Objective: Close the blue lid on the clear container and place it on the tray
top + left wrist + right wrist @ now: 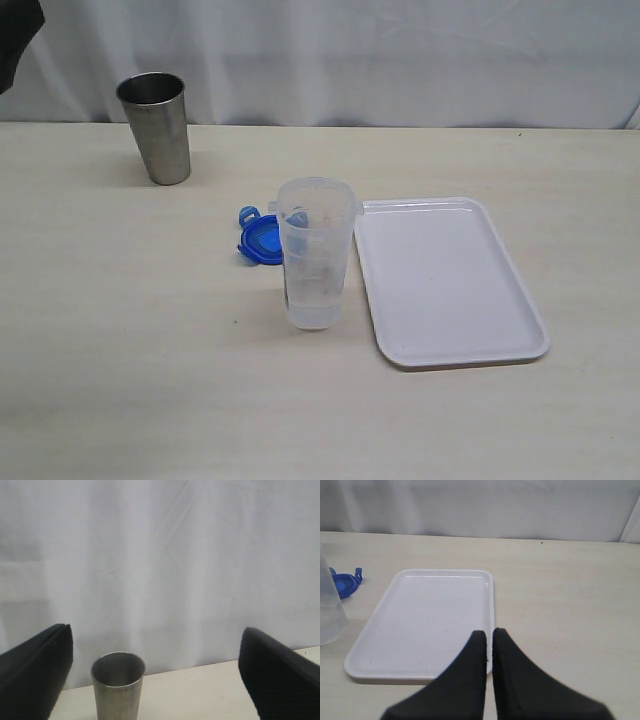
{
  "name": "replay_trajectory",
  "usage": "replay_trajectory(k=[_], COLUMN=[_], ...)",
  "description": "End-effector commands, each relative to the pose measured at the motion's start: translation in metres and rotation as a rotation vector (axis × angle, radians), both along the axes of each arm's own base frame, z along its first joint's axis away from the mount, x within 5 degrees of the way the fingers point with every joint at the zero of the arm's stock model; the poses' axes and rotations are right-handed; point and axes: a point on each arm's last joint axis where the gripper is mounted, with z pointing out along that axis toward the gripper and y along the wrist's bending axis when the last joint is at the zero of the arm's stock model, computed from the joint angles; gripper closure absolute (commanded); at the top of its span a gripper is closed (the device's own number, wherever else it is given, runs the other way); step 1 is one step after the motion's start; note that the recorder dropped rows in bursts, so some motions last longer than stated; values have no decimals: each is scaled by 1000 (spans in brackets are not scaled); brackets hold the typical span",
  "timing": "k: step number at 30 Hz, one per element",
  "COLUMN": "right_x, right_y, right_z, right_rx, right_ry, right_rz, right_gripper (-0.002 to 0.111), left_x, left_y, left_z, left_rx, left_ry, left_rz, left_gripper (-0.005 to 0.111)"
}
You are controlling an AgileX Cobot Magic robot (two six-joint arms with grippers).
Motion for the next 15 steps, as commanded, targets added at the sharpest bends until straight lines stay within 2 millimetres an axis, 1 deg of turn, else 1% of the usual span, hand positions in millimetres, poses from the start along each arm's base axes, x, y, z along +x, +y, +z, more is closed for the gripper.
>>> replay_trajectory(k=[1, 15], right_x=[0, 0], right_y=[0, 0], right_z=[0, 0], right_rx=[0, 0], right_ry=[-11, -11], right_rz=[3, 3], right_gripper=[104, 104], left_x=[-2, -2], left_y=[0, 0], left_z=[0, 0], left_rx=[-17, -20], left_ry=[-8, -13], left_rz=[-4, -8], left_gripper=[23, 23])
